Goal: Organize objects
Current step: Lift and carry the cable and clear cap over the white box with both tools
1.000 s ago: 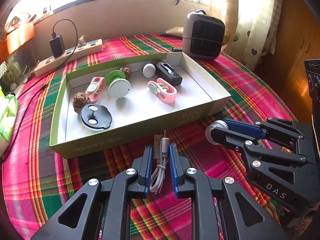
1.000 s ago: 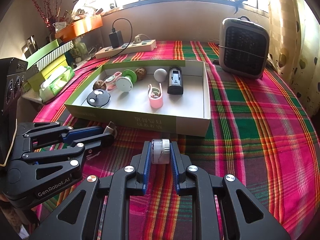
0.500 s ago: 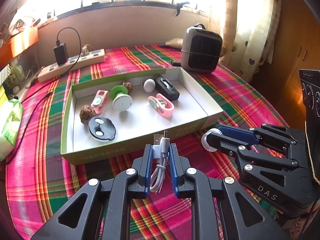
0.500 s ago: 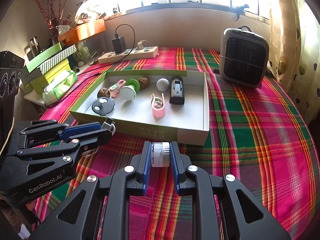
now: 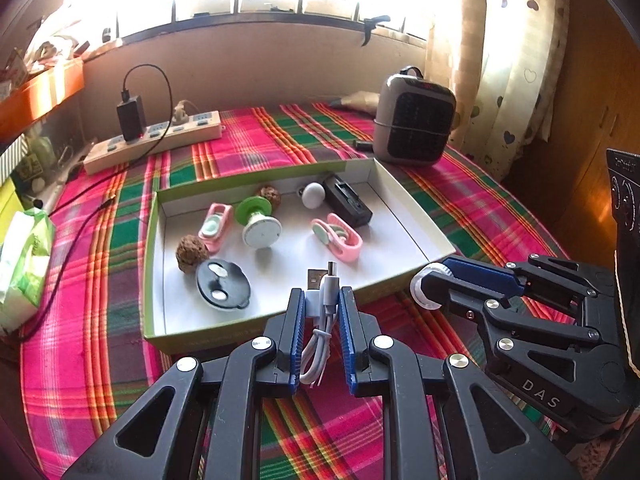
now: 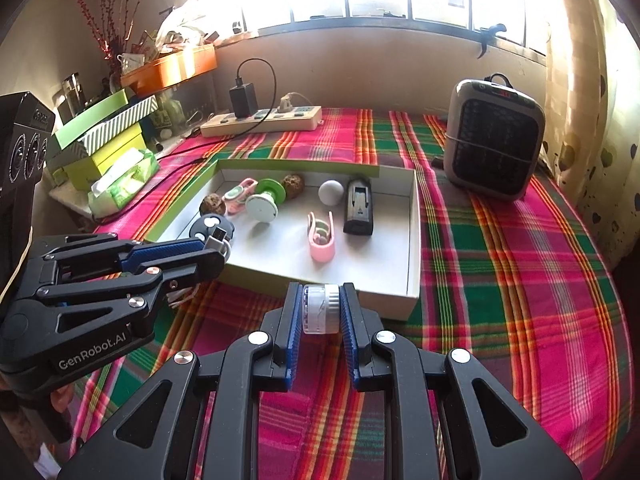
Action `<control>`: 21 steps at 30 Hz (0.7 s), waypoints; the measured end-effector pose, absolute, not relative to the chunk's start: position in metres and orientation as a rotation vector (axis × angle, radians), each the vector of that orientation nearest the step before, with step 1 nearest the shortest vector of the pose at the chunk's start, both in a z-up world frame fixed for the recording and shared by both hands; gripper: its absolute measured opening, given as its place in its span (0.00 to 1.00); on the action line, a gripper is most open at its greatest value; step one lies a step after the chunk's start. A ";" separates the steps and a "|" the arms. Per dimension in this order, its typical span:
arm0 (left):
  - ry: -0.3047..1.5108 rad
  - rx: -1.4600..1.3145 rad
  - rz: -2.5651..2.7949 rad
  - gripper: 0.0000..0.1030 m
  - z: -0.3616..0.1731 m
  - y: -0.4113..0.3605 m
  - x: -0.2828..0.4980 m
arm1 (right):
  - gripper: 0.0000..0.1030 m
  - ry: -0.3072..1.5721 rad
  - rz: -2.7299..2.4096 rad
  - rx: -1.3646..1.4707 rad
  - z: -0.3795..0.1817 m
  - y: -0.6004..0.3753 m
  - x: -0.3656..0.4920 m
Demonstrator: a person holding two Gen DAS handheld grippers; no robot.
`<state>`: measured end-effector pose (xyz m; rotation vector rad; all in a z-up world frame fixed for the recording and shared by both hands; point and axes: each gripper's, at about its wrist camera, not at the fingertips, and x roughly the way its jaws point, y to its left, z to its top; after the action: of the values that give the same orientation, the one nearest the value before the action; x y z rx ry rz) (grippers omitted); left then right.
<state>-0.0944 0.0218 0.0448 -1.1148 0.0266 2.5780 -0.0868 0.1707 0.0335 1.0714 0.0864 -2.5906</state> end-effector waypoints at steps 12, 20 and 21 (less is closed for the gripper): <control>0.005 -1.116 2.584 0.15 0.048 0.014 -0.111 | 0.20 0.088 -2.600 1.060 0.040 0.170 -0.100; -0.012 -1.135 2.580 0.15 0.046 0.012 -0.123 | 0.20 0.096 -2.611 1.064 0.041 0.171 -0.112; -0.011 -1.136 2.581 0.15 0.045 0.012 -0.124 | 0.20 0.097 -2.612 1.064 0.041 0.171 -0.113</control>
<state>-0.1243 0.0121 0.0454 -1.1356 -0.0108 2.5809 -0.1134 0.1710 0.0413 1.0636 0.0972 -2.6118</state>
